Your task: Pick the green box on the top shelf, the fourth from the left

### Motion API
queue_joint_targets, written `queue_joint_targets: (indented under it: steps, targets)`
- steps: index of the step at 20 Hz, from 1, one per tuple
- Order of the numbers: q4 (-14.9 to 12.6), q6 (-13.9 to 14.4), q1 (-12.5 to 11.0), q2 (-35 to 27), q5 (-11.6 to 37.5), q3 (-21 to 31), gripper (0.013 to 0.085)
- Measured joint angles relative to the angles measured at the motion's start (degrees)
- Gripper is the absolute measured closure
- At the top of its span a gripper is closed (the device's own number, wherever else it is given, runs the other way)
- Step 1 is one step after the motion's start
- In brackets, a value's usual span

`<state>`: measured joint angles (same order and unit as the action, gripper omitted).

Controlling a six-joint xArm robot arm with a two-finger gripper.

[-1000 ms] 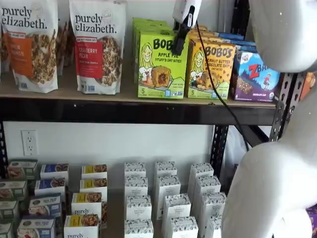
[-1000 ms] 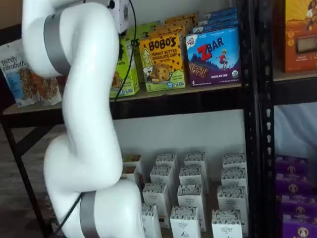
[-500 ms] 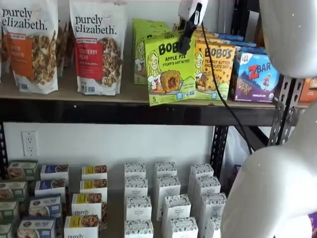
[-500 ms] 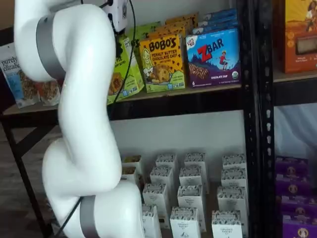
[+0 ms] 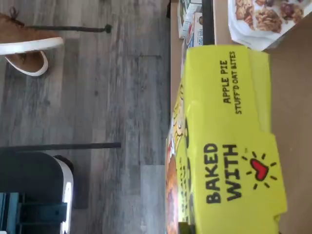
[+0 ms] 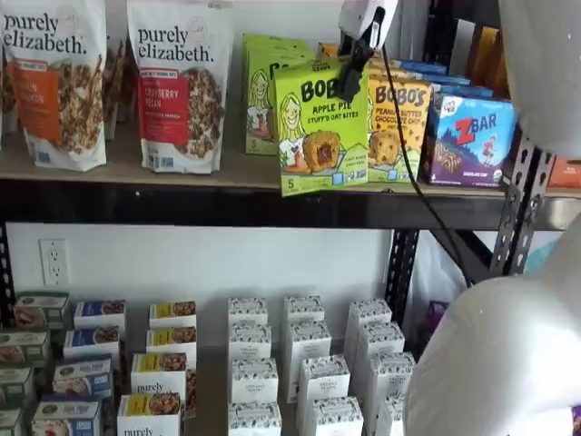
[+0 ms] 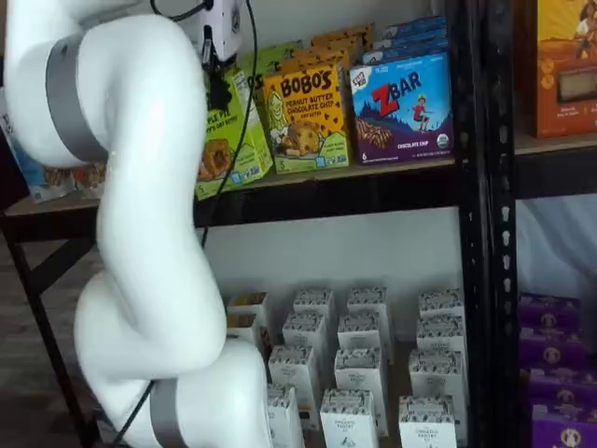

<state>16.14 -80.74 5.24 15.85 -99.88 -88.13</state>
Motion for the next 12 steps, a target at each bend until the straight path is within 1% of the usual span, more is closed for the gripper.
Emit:
queue_joint_targets:
  steps: [4, 12]
  targets:
    - [0.6, -0.7, -0.8, 1.5, -0.6, 1.4, 0.069]
    - [0.8, -2.2, -2.4, 4.1, -1.1, 4.4, 0.069]
